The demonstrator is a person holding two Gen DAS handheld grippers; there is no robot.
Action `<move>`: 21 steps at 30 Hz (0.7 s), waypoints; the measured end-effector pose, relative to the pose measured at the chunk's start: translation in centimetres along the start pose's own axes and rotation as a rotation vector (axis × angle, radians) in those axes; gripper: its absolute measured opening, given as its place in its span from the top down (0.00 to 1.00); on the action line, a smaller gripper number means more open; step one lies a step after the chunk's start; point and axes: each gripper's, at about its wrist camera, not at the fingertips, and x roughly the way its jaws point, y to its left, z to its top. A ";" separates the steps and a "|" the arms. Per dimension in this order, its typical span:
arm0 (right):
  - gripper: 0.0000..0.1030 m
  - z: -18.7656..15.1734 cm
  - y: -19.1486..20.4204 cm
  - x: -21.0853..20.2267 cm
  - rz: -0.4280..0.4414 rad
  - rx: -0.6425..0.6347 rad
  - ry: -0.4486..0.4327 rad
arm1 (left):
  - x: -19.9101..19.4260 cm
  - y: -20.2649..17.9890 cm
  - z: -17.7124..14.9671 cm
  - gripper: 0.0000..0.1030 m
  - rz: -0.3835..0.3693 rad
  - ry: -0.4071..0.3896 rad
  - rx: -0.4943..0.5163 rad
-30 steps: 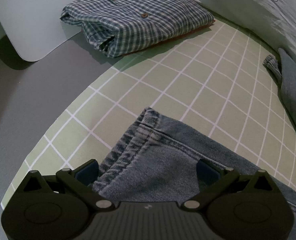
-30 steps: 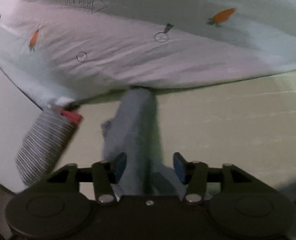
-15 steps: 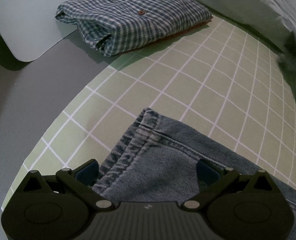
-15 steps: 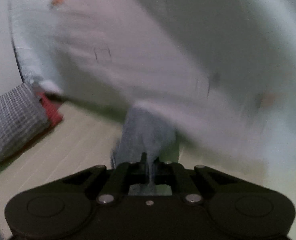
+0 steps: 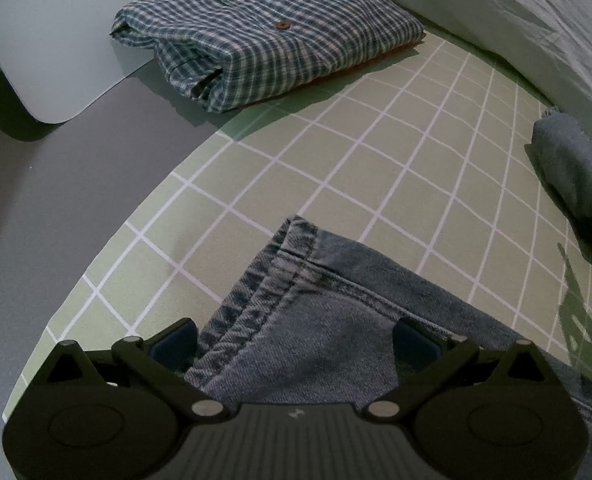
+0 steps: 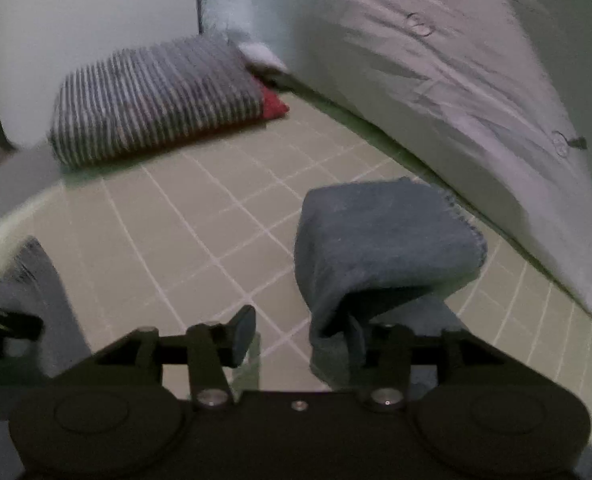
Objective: Fold clothes
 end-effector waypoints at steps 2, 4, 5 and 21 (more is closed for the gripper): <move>0.52 0.1 -0.8 -0.9 0.003 0.047 -0.030 | 0.0 0.0 0.0 0.00 -0.001 0.000 0.001; 0.52 0.1 -2.1 -1.5 -0.013 0.117 -0.056 | 0.0 0.0 0.0 0.00 -0.002 -0.001 0.002; 0.52 0.2 -3.2 -1.5 -0.034 0.169 -0.064 | 0.0 0.0 0.0 0.00 -0.002 -0.002 0.002; 0.45 0.6 -6.5 1.2 0.005 0.474 -0.023 | 0.0 0.0 0.0 0.00 -0.003 -0.002 0.002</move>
